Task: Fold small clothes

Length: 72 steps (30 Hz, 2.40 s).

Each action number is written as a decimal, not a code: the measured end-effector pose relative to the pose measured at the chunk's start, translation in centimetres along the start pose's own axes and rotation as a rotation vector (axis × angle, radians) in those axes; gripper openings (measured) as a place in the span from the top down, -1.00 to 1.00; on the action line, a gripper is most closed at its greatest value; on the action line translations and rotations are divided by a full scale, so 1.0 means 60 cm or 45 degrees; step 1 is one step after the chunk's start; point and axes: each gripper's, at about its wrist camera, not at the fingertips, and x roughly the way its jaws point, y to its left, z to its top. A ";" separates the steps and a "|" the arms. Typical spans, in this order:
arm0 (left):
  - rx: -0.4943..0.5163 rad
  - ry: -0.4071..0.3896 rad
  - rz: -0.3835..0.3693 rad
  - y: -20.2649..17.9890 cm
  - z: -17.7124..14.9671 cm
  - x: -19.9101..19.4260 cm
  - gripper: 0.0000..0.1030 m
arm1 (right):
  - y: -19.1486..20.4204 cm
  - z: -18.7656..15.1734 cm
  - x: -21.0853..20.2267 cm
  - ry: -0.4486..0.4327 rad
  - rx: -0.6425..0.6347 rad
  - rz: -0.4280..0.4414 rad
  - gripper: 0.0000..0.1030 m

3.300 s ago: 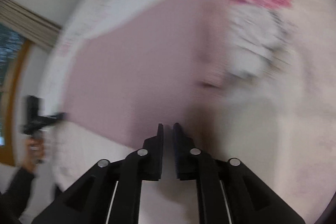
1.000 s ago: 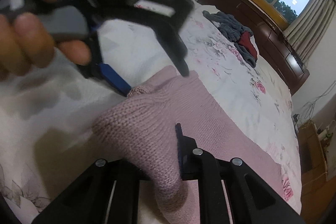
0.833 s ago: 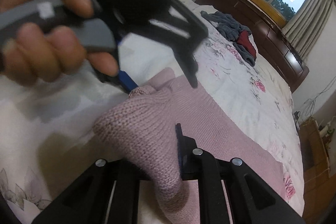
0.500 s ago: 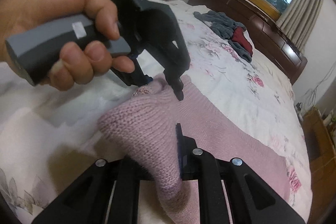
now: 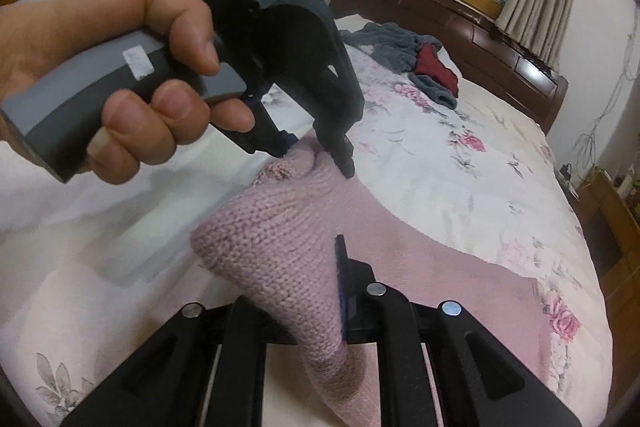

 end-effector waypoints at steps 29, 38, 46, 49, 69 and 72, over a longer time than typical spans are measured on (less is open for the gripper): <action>0.276 -0.025 0.180 -0.289 -0.034 -0.019 0.56 | -0.171 -0.005 -0.144 -0.073 0.362 -0.012 0.77; 0.334 0.000 0.238 -0.358 -0.046 0.024 0.57 | -0.222 -0.031 -0.168 -0.086 0.445 -0.014 0.77; 0.406 0.040 0.288 -0.416 -0.058 0.077 0.57 | -0.276 -0.069 -0.172 -0.075 0.561 0.001 0.78; 0.429 0.059 0.301 -0.435 -0.062 0.099 0.57 | -0.291 -0.084 -0.175 -0.072 0.603 0.008 0.79; 0.553 0.203 0.456 -0.508 -0.125 0.312 0.57 | -0.388 -0.228 -0.158 0.044 0.916 0.091 0.79; 0.568 0.219 0.482 -0.512 -0.137 0.346 0.58 | -0.402 -0.254 -0.151 0.068 0.977 0.115 0.79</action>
